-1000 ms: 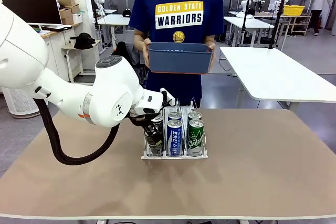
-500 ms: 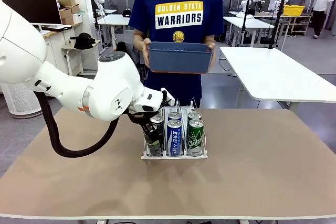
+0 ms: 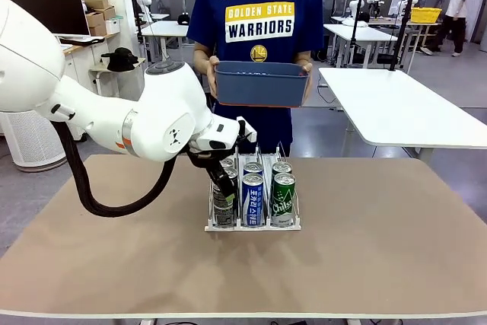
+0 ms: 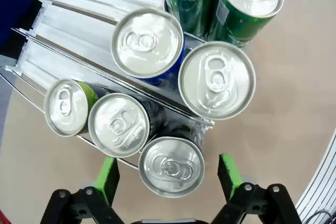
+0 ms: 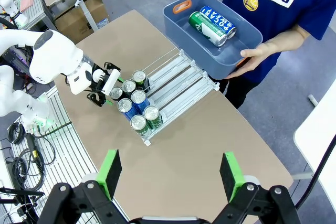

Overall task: Fill the beverage cans into the dispenser.
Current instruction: Place the picked Pepsi coke in the line of the Automatic Can Dispenser with the same cans, then pick up the Ionic drink handed by the human.

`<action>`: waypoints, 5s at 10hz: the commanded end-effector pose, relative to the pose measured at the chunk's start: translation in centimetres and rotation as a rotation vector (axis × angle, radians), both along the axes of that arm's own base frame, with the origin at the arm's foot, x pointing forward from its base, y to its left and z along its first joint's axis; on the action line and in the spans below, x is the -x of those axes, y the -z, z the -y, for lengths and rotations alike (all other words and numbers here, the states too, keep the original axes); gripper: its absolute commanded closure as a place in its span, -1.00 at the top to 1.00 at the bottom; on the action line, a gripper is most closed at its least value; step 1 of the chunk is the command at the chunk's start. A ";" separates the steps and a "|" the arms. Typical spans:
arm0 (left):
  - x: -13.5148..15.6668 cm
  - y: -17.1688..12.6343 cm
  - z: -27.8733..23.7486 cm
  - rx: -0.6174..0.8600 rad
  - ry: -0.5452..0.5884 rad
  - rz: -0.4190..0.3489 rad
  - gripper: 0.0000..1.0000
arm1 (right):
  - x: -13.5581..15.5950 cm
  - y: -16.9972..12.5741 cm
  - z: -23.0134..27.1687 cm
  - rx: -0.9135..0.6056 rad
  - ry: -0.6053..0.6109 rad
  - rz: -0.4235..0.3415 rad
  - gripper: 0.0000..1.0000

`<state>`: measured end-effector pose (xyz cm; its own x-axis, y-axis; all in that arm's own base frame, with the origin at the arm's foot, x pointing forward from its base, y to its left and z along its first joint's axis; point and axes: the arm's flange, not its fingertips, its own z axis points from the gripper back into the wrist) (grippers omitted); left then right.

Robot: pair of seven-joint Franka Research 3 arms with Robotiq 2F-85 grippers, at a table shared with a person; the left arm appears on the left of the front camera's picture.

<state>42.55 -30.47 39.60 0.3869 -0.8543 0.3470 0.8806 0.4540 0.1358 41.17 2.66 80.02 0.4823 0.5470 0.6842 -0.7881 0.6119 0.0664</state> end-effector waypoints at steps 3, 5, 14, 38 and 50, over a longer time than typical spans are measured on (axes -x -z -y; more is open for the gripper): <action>2.5 -3.3 -0.7 0.021 0.008 0.080 1.00 | 0.1 0.0 0.0 0.000 -0.001 0.001 1.00; 1.1 -3.1 -0.1 0.019 0.007 0.058 1.00 | 0.1 0.0 0.0 0.000 -0.001 0.001 1.00; 1.1 -3.1 -0.1 0.019 0.007 0.058 1.00 | 0.1 0.0 0.0 0.000 -0.001 0.001 1.00; 1.6 -38.6 -16.5 0.308 0.022 0.272 1.00 | 0.1 0.0 0.0 0.000 -0.001 0.001 1.00; 2.2 -41.5 -16.5 0.401 -0.032 0.135 1.00 | 0.1 0.0 0.0 0.000 -0.001 0.001 1.00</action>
